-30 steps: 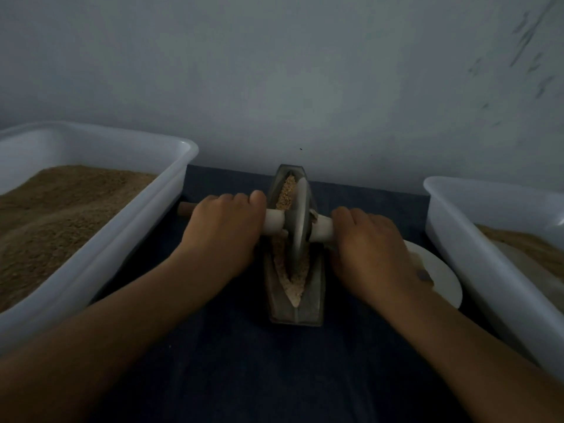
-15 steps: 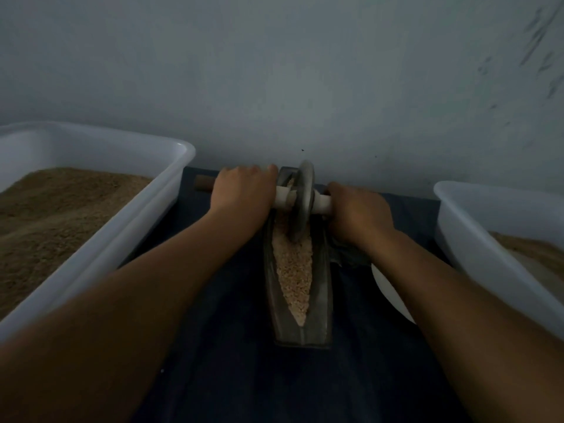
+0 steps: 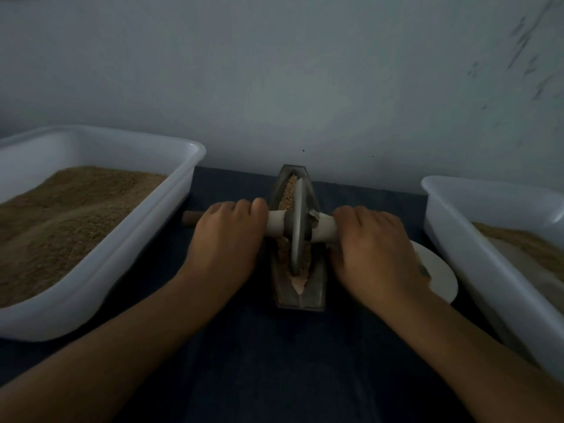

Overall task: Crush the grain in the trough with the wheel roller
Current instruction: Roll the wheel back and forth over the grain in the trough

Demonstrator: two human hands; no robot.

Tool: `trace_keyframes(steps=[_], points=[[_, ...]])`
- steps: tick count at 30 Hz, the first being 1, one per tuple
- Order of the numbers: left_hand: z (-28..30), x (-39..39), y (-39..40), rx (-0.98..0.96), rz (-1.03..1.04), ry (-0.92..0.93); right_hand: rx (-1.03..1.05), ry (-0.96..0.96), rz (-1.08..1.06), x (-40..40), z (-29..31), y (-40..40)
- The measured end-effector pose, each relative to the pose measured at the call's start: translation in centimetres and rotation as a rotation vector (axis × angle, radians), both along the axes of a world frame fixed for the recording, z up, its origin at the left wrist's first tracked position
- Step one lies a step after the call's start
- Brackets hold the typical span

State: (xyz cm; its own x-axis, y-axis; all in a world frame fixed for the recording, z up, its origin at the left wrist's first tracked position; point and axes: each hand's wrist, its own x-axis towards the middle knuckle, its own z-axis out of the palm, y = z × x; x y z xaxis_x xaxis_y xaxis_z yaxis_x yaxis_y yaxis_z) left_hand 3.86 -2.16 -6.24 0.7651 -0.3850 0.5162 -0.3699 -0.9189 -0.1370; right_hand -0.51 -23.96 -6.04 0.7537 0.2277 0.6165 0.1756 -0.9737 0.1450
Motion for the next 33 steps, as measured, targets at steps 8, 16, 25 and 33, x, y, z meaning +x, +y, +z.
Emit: trace_keyframes(steps=[8,16,25,33], points=[[0.1,-0.1,-0.1,0.048,-0.01,-0.011,-0.033,0.032,-0.036,0.3,-0.5,-0.1],[0.3,6.9,-1.5,0.025,-0.002,0.071,-0.085,0.117,-0.117,7.4,-0.3,-1.1],[1.6,11.9,-3.2,0.052,0.038,0.066,0.048,0.28,-0.157,12.7,0.9,-1.8],[0.5,8.4,-2.3,0.086,0.039,0.038,-0.026,0.133,-0.119,8.7,-0.1,-1.2]])
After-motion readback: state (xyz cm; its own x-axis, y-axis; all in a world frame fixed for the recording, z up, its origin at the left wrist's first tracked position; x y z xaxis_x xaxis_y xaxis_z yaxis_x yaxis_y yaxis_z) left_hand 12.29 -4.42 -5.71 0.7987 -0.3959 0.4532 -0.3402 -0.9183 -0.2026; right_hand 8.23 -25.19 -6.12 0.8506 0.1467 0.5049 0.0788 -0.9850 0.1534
